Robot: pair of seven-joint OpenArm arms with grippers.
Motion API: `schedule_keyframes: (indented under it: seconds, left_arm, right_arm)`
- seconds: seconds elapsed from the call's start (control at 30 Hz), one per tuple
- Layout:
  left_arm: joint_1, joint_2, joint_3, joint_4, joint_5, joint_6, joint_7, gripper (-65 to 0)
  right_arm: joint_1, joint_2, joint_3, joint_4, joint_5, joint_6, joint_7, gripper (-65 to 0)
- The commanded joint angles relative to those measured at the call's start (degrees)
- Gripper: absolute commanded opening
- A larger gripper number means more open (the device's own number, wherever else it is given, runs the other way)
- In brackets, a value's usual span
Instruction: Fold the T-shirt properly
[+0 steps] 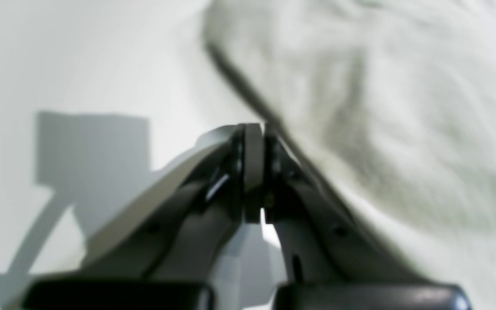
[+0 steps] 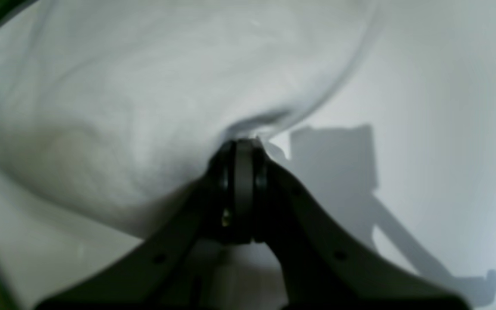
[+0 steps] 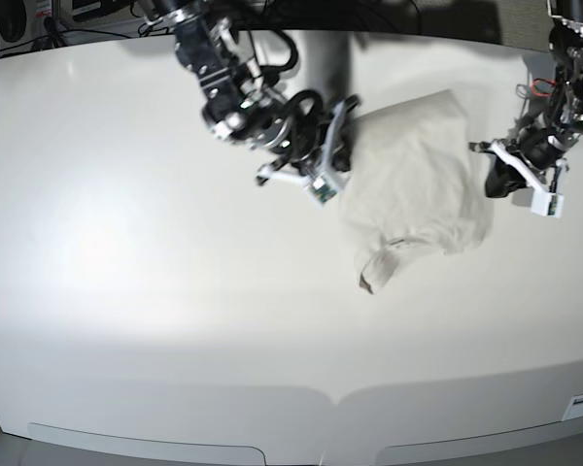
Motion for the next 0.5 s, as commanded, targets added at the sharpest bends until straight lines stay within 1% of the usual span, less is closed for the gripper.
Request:
schedule_keyframes:
  seconds: [0.0,0.1,0.2,0.27,0.33,0.47]
  left_arm:
    - [-0.02,-1.38,-0.22,-0.11,1.88,1.53,2.19,-65.0]
    - [-0.02,-2.95,-0.22,-0.11,-1.09,1.53,2.27,-65.0]
    - [-0.02,-3.61,-0.22,-0.09,-2.47,1.51,2.34,-65.0]
    - [-0.02,-4.24,-0.22,-0.09,-2.43,1.51,2.4,-65.0]
    - [0.04,-5.38,-0.22,-0.04,-2.58,1.53,2.36,-65.0]
    - [0.81,-8.46,-0.26,0.13,-8.5,1.51,1.99,-65.0]
  right_arm:
    - [-0.68,-0.9,-1.6,0.26,-0.39,1.14,-1.53,-65.0]
    - [-1.09,-2.93,-4.35,0.26,-3.45,0.26,-1.51,-65.0]
    - [-1.05,-4.48,-4.26,0.28,-6.73,-1.27,-1.55,-65.0]
    - [-1.07,-4.35,-4.11,0.68,-8.74,-2.51,-1.51,-65.0]
    - [-1.22,-3.91,-3.43,2.21,-9.27,-3.26,-1.57,-65.0]
    - [-1.55,-2.62,0.09,8.94,-8.94,-5.66,-1.62,-65.0]
